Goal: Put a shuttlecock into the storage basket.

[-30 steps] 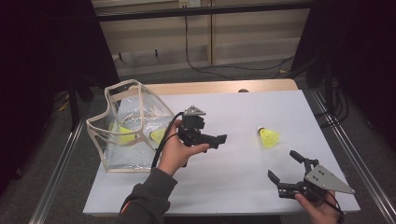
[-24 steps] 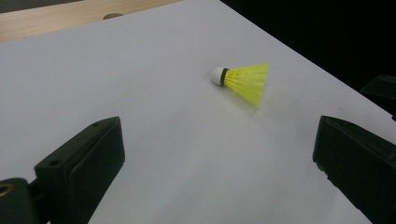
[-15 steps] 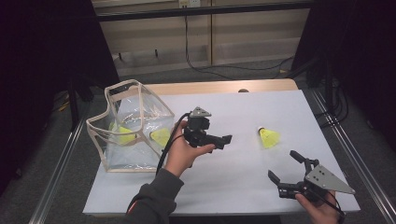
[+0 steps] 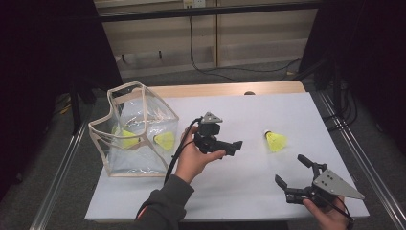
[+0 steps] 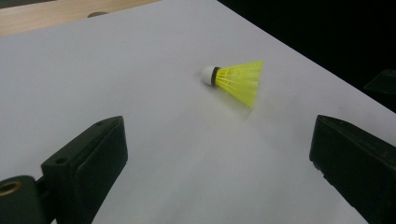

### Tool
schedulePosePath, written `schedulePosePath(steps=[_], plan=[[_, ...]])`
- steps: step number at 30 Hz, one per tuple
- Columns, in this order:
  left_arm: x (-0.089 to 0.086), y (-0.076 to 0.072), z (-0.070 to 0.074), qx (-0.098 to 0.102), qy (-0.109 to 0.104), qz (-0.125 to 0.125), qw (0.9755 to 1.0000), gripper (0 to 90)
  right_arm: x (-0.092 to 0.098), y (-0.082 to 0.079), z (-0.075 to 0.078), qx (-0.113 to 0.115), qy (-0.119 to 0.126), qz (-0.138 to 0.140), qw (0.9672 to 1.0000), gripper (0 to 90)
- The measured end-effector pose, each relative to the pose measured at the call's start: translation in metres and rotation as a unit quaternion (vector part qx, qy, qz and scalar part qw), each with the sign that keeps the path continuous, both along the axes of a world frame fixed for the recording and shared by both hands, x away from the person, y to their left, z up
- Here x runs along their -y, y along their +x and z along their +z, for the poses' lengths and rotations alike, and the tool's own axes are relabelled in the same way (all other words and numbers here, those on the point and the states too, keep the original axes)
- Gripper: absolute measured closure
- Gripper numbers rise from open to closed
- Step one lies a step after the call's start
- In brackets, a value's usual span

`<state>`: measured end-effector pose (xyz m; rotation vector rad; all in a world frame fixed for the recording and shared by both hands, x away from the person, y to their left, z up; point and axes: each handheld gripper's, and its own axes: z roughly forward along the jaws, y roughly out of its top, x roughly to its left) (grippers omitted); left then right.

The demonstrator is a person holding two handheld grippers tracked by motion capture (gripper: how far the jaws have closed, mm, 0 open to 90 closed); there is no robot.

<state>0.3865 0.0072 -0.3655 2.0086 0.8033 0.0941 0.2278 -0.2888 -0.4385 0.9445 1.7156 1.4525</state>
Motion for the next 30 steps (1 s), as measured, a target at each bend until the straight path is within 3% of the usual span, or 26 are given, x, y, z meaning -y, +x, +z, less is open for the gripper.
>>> schedulePosePath(steps=[30], plan=[[0.019, -0.001, -0.012, 0.009, 0.010, -0.010, 0.9999, 5.4, 0.002, 0.000, 0.000, 0.000, 0.001, -0.002, 1.0000, 2.4]])
